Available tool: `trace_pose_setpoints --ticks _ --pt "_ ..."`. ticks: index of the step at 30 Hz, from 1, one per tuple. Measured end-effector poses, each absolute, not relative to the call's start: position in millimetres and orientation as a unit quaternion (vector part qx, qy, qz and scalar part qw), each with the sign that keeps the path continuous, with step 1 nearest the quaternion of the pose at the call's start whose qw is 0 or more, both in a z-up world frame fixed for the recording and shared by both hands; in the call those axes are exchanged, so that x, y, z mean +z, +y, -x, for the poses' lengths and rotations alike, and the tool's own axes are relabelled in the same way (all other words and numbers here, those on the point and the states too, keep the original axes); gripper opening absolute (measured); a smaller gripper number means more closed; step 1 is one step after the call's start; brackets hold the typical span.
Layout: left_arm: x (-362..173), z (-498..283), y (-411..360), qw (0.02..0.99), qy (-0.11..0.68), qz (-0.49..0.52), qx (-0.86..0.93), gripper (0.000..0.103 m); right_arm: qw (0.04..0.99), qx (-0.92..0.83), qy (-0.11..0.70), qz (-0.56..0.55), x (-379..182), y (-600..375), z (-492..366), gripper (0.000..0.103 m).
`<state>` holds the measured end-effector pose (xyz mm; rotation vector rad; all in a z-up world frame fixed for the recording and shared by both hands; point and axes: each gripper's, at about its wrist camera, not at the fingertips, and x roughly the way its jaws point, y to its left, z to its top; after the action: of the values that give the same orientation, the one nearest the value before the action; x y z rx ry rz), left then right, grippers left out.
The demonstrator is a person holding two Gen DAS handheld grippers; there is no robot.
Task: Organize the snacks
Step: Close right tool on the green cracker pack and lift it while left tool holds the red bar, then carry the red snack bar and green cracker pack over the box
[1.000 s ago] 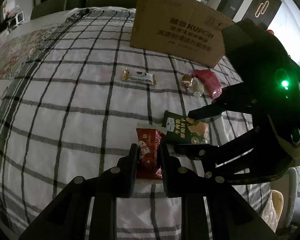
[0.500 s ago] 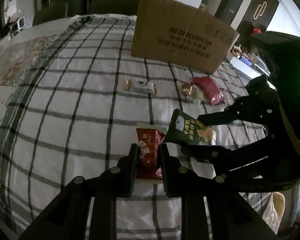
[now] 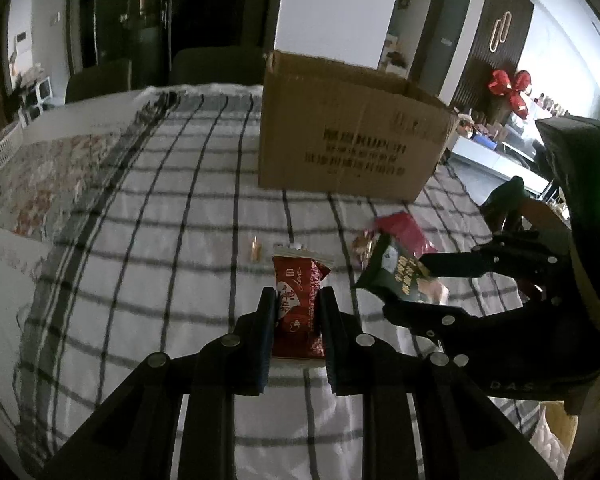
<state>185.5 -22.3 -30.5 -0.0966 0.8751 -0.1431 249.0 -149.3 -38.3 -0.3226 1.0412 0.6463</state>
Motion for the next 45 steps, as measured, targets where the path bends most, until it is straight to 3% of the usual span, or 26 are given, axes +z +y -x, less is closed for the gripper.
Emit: trace_pose_setpoints --ticks 25,45 --pt "50.3 -264.1 -37.6 0.934 0.338 0.005 -0.114 0.022 0.918 0.184 0.352 0.013 50.5 -194.2 -294.2 0.050" --pt "73.0 -360.6 -51.8 0.935 0.328 -0.012 -0.134 0.022 0.932 0.155 0.329 0.004 76.4 -208.7 -377.8 0.050"
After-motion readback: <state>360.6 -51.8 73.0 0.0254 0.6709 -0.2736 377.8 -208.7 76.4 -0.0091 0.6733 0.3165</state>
